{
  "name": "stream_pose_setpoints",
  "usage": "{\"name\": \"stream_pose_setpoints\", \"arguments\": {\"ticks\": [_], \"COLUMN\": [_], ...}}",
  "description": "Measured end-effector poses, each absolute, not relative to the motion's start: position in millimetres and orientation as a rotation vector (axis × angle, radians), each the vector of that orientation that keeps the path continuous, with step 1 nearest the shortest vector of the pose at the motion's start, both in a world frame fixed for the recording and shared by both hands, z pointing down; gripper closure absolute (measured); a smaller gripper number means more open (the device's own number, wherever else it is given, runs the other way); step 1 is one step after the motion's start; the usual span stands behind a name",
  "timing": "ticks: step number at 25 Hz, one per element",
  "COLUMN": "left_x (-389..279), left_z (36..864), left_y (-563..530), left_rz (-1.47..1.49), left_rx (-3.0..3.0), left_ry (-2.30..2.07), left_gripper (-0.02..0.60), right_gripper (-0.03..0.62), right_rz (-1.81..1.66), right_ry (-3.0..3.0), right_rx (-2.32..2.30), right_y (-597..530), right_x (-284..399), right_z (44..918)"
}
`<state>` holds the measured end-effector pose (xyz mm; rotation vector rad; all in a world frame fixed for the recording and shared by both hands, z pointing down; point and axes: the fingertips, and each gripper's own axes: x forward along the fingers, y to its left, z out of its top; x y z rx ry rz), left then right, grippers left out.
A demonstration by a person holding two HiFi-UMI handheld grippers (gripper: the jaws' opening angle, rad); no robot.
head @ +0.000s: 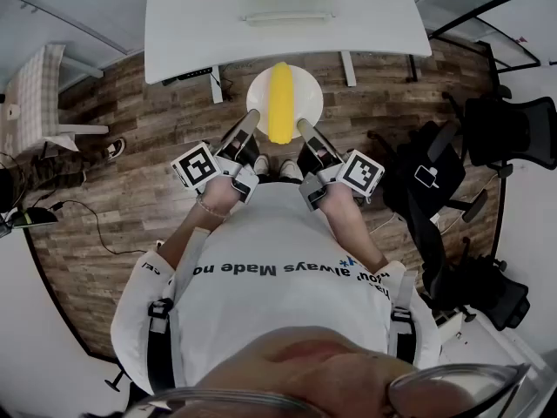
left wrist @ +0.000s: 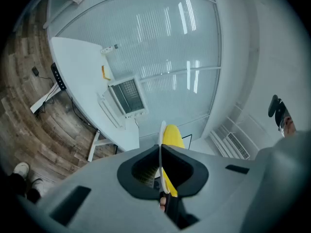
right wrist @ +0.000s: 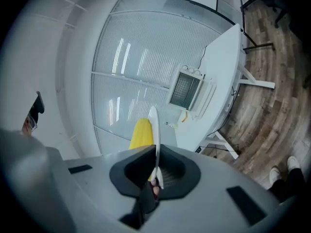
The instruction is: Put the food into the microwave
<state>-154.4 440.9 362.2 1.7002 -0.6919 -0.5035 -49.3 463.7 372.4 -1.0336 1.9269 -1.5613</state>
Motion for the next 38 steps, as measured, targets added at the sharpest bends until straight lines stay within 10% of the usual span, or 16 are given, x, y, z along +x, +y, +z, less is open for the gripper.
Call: {"name": "stream_pose_setpoints", "arguments": {"ticks": [38], "left_x": [-171.0], "left_z": [374.6], "left_y": [384.4], "left_rz": [-0.462], "left_rx": [1.698], "left_ry": [-0.644], "left_gripper": [0.563], "right_gripper": [0.572], "right_rz": [-1.541], "right_ry": [1.901], "right_rx": [-1.097], "right_y": [410.7], "right_x": [-67.6], "right_z": [384.0]}}
